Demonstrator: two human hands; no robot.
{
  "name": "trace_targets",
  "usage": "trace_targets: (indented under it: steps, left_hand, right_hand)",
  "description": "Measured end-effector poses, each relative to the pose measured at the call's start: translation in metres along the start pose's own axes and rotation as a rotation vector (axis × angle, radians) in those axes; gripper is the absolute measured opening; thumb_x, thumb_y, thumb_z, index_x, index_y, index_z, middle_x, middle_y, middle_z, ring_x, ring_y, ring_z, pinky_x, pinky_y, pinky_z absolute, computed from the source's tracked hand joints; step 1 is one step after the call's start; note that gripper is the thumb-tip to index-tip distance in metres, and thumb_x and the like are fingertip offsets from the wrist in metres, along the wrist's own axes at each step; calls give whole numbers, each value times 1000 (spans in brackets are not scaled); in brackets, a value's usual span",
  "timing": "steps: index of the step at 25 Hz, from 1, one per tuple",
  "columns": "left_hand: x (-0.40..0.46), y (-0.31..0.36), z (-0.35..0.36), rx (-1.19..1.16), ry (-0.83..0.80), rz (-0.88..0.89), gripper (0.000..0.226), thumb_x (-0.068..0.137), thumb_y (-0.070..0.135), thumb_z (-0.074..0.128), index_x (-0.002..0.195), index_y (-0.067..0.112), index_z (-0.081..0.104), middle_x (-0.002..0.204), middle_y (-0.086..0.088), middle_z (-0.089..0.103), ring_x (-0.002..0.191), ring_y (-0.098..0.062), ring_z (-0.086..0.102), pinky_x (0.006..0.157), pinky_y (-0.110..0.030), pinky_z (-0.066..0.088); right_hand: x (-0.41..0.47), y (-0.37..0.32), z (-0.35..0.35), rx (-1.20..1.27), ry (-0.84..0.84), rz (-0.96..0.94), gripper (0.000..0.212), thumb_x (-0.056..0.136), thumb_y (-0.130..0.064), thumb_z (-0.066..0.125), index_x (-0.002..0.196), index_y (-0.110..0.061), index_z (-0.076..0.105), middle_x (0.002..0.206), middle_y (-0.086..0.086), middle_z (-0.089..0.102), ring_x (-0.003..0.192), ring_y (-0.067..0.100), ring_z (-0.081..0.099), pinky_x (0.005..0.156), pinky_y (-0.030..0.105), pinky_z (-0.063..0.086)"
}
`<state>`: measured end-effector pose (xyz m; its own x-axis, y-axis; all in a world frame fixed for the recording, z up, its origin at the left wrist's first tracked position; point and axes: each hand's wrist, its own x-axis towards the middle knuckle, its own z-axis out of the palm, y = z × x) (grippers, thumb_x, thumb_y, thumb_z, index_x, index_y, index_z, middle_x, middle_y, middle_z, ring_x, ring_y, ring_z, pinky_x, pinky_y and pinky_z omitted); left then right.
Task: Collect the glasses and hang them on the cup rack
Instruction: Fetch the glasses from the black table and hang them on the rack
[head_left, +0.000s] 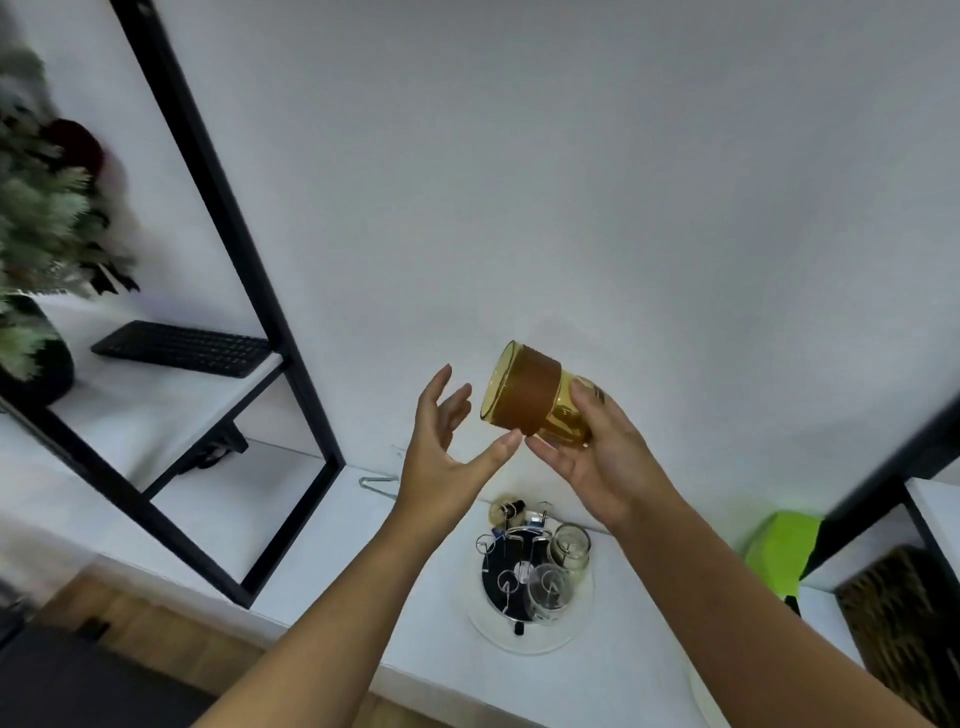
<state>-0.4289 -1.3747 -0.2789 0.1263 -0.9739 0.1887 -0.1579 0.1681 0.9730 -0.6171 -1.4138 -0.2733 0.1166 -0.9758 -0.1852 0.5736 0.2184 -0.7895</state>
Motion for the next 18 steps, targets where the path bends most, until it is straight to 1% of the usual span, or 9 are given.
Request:
trace_targets:
  steps: [3,5,7,8,10,12,14,15,18]
  left_hand:
    - [1,-9,-17,268,-44,112,104,69,60,89,152,58,27,156,30,38,145,5,36,111,-25,35]
    - [6,-18,-21,475,-99,180,105,72,61,86,155,55,24,159,30,33,148,3,29,114,-24,31]
    - [10,-32,-20,601,-150,215,101,75,57,85,157,48,27,161,23,36,148,4,27,118,-28,32]
    - [11,-41,-19,633,-168,223,99,77,55,85,157,45,28,160,20,38,146,7,26,118,-29,32]
    - [12,-65,-17,656,-198,219,99,77,54,85,157,42,29,158,18,41,140,15,23,115,-22,30]
    - [10,-88,-14,645,-208,201,98,76,57,84,157,41,31,154,19,45,137,13,30,110,-15,30]
    - [8,-112,-12,606,-213,174,96,76,59,82,156,40,33,147,22,49,132,12,38,107,-12,33]
    - [7,-123,-10,581,-208,157,95,76,59,81,156,40,33,142,25,51,128,14,40,104,-8,33]
    - [0,-153,-4,530,-187,86,91,77,49,80,155,45,32,135,25,52,119,17,44,94,0,34]
  right_hand:
    - [0,-1,-11,-318,63,-44,58,79,-21,93,131,-28,67,129,15,67,105,29,77,79,47,65]
    - [1,9,-11,-540,96,-100,63,75,-21,96,128,-36,67,127,6,64,102,22,77,78,42,66]
    - [3,24,-10,-746,109,-180,69,72,-26,96,131,-39,64,121,-9,62,107,16,71,87,40,64]
    - [6,31,-10,-852,100,-219,72,71,-29,96,134,-40,62,119,-16,60,110,13,67,92,37,60]
    - [15,47,-13,-1011,71,-264,80,70,-32,96,139,-41,57,119,-22,57,114,7,61,95,28,53]
    - [22,63,-15,-1111,45,-278,84,70,-34,95,142,-41,53,121,-17,57,112,6,58,91,21,47]
    - [30,84,-18,-1208,24,-272,87,70,-36,94,145,-42,50,122,-14,57,109,4,56,88,18,44]
    - [32,95,-19,-1246,12,-263,88,71,-37,93,146,-43,48,122,-14,56,108,3,56,87,18,44]
    - [38,126,-26,-1328,-19,-226,96,70,-41,92,150,-47,41,122,-15,54,107,0,54,83,12,41]
